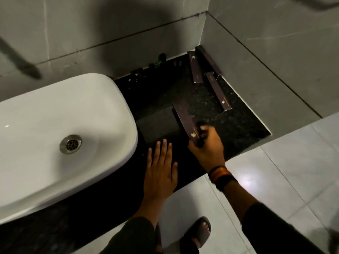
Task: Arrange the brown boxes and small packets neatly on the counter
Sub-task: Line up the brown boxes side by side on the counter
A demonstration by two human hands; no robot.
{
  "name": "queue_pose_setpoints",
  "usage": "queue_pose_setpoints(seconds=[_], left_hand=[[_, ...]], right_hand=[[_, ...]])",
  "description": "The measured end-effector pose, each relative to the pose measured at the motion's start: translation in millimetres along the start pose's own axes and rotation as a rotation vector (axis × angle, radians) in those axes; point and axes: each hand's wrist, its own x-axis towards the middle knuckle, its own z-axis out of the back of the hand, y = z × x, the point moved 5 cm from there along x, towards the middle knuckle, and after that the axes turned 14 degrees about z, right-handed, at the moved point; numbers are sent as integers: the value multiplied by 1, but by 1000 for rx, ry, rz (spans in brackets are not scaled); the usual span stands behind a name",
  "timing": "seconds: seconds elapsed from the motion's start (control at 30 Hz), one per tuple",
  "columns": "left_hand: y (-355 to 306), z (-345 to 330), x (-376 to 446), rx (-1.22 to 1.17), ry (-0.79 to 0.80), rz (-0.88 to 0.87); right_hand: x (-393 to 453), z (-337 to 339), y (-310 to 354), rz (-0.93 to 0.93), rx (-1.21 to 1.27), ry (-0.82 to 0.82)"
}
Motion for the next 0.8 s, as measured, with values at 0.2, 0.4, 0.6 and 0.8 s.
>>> queue_pose_setpoints(seconds=[0.2,0.4,0.6,0.8], left_hand=[[0,-1,0,-7,11,2],[0,-2,-1,12,8,-14],[0,-3,-1,-6,13,-7],[3,-6,0,-56,18,-14]], right_hand=[[-64,7,-10,58,-130,1],[-38,41,-16,45,-73,-154],[73,71,-28,72,-220,-155],[176,56,-22,29,-497,-40]])
